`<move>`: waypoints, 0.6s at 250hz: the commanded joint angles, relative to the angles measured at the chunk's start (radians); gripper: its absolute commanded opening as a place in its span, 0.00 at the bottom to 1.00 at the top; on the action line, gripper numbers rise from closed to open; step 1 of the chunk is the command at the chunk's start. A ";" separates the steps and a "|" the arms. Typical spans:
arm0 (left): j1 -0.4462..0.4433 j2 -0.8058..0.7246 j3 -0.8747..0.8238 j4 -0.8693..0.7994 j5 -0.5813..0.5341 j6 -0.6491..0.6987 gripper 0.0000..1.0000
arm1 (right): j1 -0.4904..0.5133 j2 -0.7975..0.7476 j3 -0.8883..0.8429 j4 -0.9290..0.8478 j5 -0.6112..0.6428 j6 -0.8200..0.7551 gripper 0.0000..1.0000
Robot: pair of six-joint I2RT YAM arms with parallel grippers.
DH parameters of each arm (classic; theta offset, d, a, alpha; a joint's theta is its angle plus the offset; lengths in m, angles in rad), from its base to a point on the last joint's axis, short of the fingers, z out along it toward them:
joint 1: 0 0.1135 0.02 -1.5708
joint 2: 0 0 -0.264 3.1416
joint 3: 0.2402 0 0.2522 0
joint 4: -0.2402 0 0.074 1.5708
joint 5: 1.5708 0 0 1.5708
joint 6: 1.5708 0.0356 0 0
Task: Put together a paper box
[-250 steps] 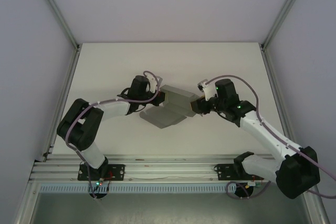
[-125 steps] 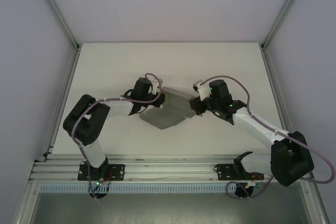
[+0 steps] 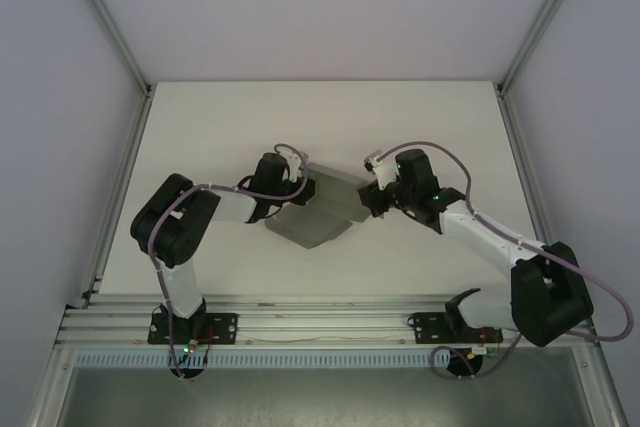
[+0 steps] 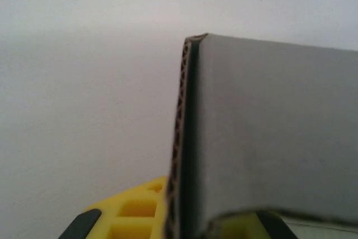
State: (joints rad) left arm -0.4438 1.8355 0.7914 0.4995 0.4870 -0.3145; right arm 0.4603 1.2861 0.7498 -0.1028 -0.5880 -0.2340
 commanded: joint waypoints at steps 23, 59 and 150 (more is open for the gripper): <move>0.001 0.001 0.003 0.079 -0.058 -0.041 0.00 | 0.016 0.017 0.011 -0.137 0.010 0.003 0.00; -0.042 -0.013 0.049 -0.109 -0.393 -0.062 0.00 | 0.028 -0.007 0.006 -0.142 0.054 0.054 0.00; -0.070 0.067 0.209 -0.570 -0.721 -0.313 0.00 | 0.084 -0.048 -0.030 -0.078 0.295 0.134 0.00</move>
State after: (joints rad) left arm -0.5732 1.8435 0.9733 0.1600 0.0597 -0.4660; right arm 0.5362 1.2747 0.7540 -0.0978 -0.3885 -0.1421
